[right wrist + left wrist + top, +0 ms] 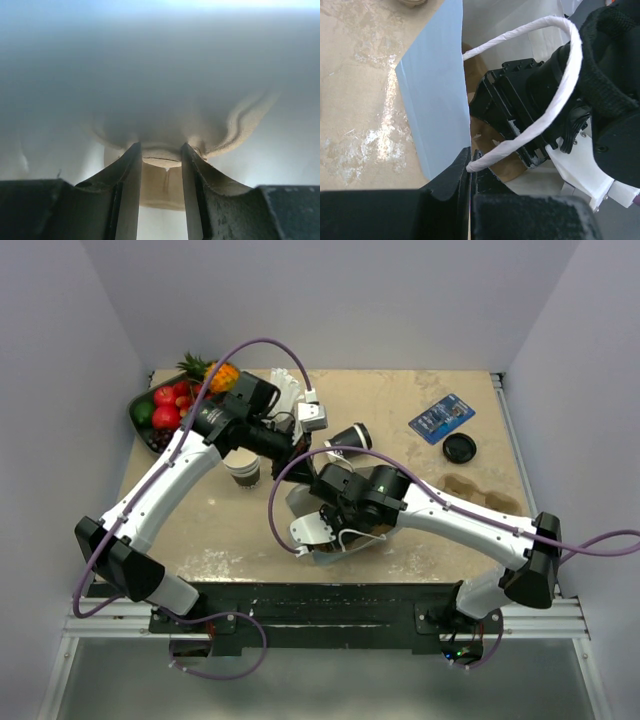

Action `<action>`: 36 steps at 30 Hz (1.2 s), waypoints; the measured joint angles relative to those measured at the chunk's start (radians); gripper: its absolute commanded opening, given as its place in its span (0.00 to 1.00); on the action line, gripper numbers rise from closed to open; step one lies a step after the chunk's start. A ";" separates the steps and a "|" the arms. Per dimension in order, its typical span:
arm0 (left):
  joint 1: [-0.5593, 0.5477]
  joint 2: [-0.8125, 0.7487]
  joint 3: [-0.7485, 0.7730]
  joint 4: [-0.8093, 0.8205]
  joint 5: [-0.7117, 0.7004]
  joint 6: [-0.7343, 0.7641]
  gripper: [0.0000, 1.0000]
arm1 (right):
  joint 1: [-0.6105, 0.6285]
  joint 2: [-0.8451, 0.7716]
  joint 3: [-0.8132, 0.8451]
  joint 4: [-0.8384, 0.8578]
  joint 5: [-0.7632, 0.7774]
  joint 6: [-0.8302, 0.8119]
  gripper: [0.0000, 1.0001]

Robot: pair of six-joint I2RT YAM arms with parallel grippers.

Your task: Pack the takeout coffee

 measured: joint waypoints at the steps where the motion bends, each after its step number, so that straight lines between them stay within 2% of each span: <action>1: 0.000 0.000 0.000 -0.002 0.004 0.006 0.00 | -0.002 0.000 -0.005 0.008 -0.002 -0.005 0.00; 9: 0.000 0.000 0.031 -0.023 0.030 0.023 0.00 | -0.004 0.049 -0.008 0.034 -0.012 -0.044 0.00; 19: 0.000 0.053 0.120 -0.067 -0.010 0.023 0.00 | -0.005 0.087 0.039 -0.002 0.023 -0.040 0.00; 26: 0.000 0.066 0.120 -0.098 -0.009 0.029 0.00 | -0.005 0.087 0.040 0.012 0.104 -0.014 0.00; 36: 0.000 0.027 0.048 -0.113 -0.019 0.119 0.00 | -0.006 -0.002 0.052 0.023 0.102 0.002 0.00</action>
